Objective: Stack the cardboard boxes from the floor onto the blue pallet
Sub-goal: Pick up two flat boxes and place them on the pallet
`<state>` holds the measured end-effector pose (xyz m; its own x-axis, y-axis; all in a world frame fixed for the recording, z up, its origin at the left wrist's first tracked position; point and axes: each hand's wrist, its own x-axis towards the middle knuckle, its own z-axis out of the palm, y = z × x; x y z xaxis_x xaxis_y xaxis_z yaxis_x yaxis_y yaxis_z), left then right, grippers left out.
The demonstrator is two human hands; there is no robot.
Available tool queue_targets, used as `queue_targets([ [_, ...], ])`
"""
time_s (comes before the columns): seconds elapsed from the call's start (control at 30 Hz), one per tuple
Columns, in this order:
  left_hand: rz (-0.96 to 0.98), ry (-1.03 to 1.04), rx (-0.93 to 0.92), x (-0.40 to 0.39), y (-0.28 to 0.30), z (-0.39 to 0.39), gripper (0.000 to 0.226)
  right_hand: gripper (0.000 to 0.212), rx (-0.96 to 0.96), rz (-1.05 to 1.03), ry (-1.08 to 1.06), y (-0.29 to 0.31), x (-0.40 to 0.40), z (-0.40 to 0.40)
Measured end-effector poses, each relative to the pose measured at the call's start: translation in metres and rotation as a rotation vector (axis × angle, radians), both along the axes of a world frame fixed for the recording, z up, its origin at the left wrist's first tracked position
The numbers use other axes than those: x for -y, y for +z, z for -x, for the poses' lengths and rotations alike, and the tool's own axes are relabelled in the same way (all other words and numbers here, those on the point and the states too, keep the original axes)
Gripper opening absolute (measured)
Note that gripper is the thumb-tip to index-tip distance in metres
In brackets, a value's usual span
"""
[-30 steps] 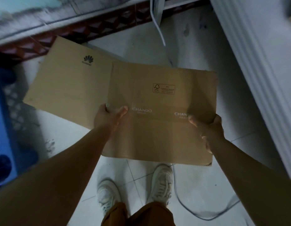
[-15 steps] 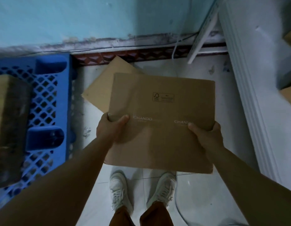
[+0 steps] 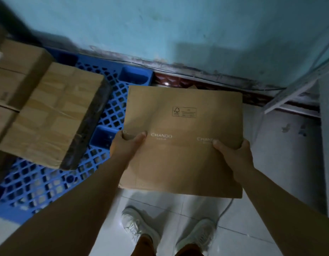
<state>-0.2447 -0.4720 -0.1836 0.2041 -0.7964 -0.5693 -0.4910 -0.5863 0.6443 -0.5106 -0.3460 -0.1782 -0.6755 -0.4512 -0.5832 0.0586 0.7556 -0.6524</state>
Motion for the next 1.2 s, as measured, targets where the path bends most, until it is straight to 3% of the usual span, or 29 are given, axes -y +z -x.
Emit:
queue_targets([
  [0.33,0.064,0.233,-0.059,0.057,0.054,-0.146,0.077,0.105,-0.010,0.073,0.173,0.047,0.117,-0.127],
  [0.63,0.072,0.438,-0.026,0.075,0.083,-0.255,0.072,0.084,0.017,0.148,0.379,0.069,0.199,-0.231],
  [0.77,0.067,0.529,0.004,0.076,0.085,-0.285,0.077,0.073,0.050,0.186,0.491,0.068,0.230,-0.260],
  [1.2,0.080,0.831,0.021,0.114,0.102,-0.323,0.073,0.078,0.132,0.157,0.852,0.075,0.361,-0.322],
])
